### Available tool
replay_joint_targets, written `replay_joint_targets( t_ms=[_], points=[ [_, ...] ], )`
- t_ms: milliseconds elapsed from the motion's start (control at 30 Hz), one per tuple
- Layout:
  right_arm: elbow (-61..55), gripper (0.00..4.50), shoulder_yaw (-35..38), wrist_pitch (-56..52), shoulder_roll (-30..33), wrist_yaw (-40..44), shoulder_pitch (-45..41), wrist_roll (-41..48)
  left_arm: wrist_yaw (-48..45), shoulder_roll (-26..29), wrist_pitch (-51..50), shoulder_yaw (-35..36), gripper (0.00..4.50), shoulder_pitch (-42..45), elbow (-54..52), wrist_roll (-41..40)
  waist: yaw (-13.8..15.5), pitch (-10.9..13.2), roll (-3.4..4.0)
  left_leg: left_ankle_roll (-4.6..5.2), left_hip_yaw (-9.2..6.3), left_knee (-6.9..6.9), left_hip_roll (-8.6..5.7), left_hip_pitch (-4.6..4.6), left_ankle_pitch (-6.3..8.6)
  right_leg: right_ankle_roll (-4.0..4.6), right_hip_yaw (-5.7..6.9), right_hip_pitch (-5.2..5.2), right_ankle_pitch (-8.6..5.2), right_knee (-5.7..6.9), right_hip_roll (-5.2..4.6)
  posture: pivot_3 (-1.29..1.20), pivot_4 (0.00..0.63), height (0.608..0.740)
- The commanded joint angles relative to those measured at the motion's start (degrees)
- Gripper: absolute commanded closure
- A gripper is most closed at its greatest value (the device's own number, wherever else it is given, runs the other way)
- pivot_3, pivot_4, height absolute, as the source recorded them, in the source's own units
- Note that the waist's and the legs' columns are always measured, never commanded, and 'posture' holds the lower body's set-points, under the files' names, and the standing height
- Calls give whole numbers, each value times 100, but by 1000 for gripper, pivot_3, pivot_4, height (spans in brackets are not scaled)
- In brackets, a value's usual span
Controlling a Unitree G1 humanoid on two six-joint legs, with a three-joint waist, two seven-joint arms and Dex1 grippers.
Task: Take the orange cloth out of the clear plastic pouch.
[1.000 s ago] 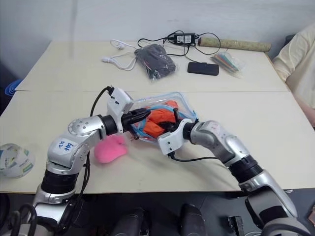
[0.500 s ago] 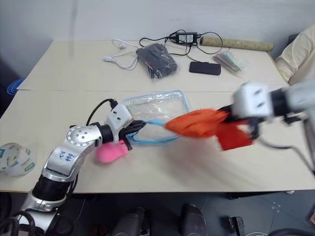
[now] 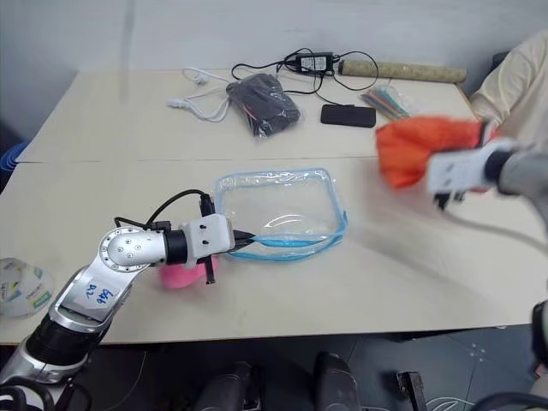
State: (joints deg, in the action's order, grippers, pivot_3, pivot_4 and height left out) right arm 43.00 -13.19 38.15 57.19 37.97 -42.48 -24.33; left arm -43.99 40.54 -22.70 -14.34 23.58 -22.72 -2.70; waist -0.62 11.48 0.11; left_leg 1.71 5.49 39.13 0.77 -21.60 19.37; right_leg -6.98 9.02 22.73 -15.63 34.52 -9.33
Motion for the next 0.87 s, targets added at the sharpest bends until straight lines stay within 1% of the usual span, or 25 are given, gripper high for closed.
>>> replay_joint_targets(
  t_ms=[33, 67, 133, 200, 233, 267, 367, 400, 433, 467, 533, 600, 667, 733, 800, 867],
  points=[
    [-792, 4500, 291, -391, -23, -83, 596, 290, -110, -6, -202, 134, 3566, -39, -319, -135, 66, 8, 15, 3, 0, 2, -1, -2, -1, -1, -2, 1, 1, 1, -1, 0, 150, 740],
    [-988, 3809, 341, -539, -131, -76, 905, 416, -122, -37, -351, 220, 3213, -48, -435, -263, 66, 7, 18, 5, -1, 4, -4, -2, -3, -2, -3, 1, 1, 3, -2, 0, 150, 740],
    [-1335, 3199, 437, -845, -272, 63, 1381, 729, -163, -71, -670, 442, 2595, -61, -672, -559, 71, 2, 6, 5, -8, 8, 0, 1, -3, -3, -4, -6, 2, 4, 1, 0, 150, 740],
    [-1642, 2603, 541, -1041, -240, 211, 1655, 921, -278, 3, -1063, 726, 2059, -106, -910, -915, 68, 0, 2, 4, -17, 9, 4, 9, -3, -3, 0, -20, 2, 0, 4, 0, 150, 740],
    [-1800, 2293, 662, -1208, -161, 385, 1758, 1115, -400, 85, -1421, 1028, 1782, -121, -1054, -1291, 64, -1, 1, 4, -17, 9, 3, 16, -3, -3, -1, -25, 2, 0, 3, 0, 150, 740],
    [-1923, 2032, 790, -1338, -66, 539, 1841, 1304, -532, 191, -1777, 1339, 1511, -139, -1178, -1672, 62, 0, 1, 4, -17, 9, 3, 19, -3, -3, -2, -27, 2, 0, 4, 0, 150, 740],
    [-2124, 1027, 1181, -1709, 240, 1033, 1996, 1847, -1052, 719, -2466, 2205, 542, -257, -1365, -2650, 61, 0, 2, 1, -19, 8, 6, 20, -4, -2, -2, -25, 1, 0, 5, 0, 150, 740],
    [-2202, 708, 1327, -1903, 338, 1297, 2076, 2126, -1220, 927, -2603, 2469, 262, -331, -1361, -2890, 60, 0, 3, 1, -19, 8, 6, 19, -4, -2, -2, -25, 1, 0, 5, 0, 150, 740],
    [-2387, 344, 1556, -2330, 508, 1807, 2267, 2651, -1429, 1151, -2634, 2820, 0, -449, -1264, -3083, 61, 0, 3, 1, -18, 7, 5, 19, -4, -2, -3, -25, 1, -2, 5, 0, 150, 740],
    [-2551, 36, 1797, -2729, 673, 2292, 2456, 3145, -1549, 1331, -2674, 3133, 0, -533, -1105, -3201, 81, 3, 7, 2, -18, 7, 4, 20, -4, -2, -3, -26, 1, -3, 5, 0, 150, 740],
    [-2703, 36, 2388, -3667, 1045, 3257, 2794, 4122, -1771, 1724, -2781, 3737, 0, -707, -608, -3331, 124, 5, 11, 3, -23, 7, 4, 16, -3, -2, 1, -27, 1, -9, 4, 0, 150, 740],
    [-2424, 36, 2791, -4577, 1407, 3858, 2847, 4634, -2174, 2098, -2582, 4236, 0, -967, -70, -3299, 123, 6, 13, 4, -20, 8, 4, 17, -2, -2, 1, -27, 2, -9, 7, 0, 150, 740],
    [-1711, 36, 3000, -5079, 1749, 4312, 2657, 4803, -2604, 2498, -2405, 4649, 0, -1184, 574, -3221, 98, 7, 14, 5, -14, 8, 3, 25, -1, -2, -3, -27, 2, -4, 7, 0, 150, 740],
    [-805, 36, 3025, -5154, 1978, 4644, 2361, 4752, -3014, 2820, -2055, 4918, 0, -1403, 1265, -3059, 70, 8, 17, 4, -10, 6, 4, 24, 1, 3, -2, -20, -1, -3, 7, 0, 150, 740],
    [-306, 36, 2963, -5085, 2014, 4801, 2100, 4644, -3139, 2958, -1738, 4926, 0, -1496, 1612, -2930, 35, 7, 16, 0, -8, -3, 5, 26, 5, 7, -1, -17, -4, -7, 8, 0, 150, 740],
    [15, 36, 2907, -5090, 1932, 4856, 1812, 4578, -3155, 2970, -1316, 4804, 0, -1573, 1783, -2734, 21, 7, 16, -4, 1, -5, 8, 28, 11, 7, -5, -14, -5, -7, 9, 0, 150, 740]
  ],
)
